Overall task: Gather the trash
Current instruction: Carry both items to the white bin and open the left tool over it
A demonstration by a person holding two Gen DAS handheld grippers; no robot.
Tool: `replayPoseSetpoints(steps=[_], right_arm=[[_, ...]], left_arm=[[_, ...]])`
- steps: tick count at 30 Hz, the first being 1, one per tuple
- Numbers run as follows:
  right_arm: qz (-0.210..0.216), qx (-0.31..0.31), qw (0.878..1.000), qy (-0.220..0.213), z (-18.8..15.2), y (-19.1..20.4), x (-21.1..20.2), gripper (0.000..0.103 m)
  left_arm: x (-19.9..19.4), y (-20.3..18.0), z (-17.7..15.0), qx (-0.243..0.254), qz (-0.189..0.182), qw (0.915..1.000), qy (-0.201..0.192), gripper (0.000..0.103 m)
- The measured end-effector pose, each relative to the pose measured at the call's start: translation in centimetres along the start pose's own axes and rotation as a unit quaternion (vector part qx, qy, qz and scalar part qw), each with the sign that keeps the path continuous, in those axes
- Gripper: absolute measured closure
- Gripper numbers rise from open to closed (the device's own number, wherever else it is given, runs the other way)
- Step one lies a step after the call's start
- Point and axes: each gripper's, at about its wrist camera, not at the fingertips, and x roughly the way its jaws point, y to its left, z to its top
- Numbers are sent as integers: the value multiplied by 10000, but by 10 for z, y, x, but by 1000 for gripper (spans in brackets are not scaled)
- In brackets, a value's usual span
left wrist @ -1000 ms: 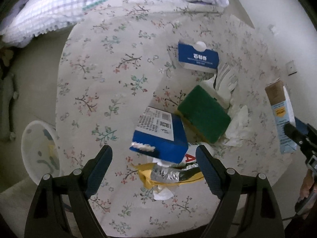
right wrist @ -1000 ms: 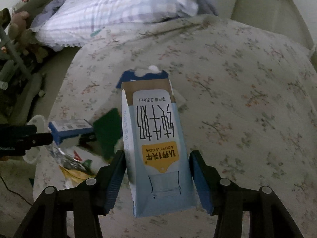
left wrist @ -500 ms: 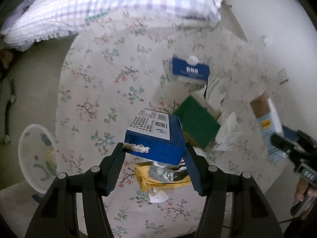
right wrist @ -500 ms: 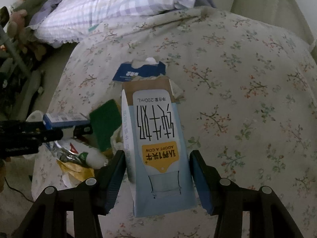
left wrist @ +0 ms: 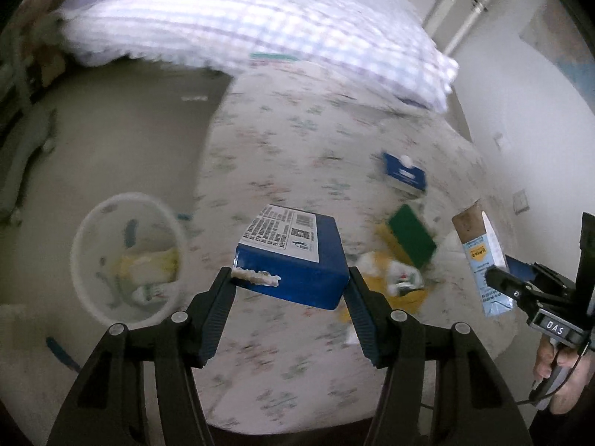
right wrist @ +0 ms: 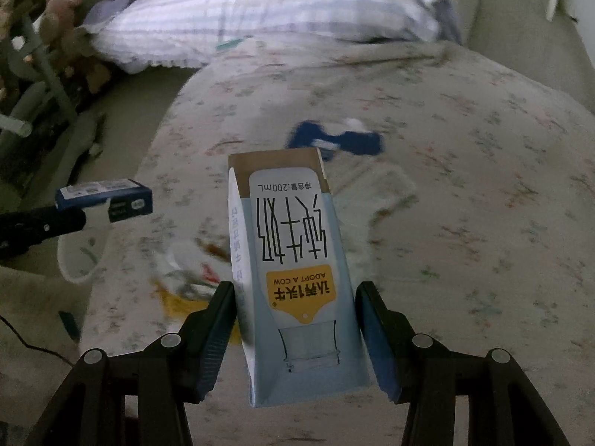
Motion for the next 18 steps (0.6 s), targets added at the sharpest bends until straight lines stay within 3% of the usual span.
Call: replayPoseSetpoints(steps=[9, 18], right_arm=[[343, -493, 9981, 166, 7, 92, 38, 46], [555, -752, 9948, 404, 13, 163, 85, 46]], left_arm=[[-9, 127, -43, -1034, 152, 9938, -388, 41], [21, 190, -64, -1551, 33, 9862, -570, 41]])
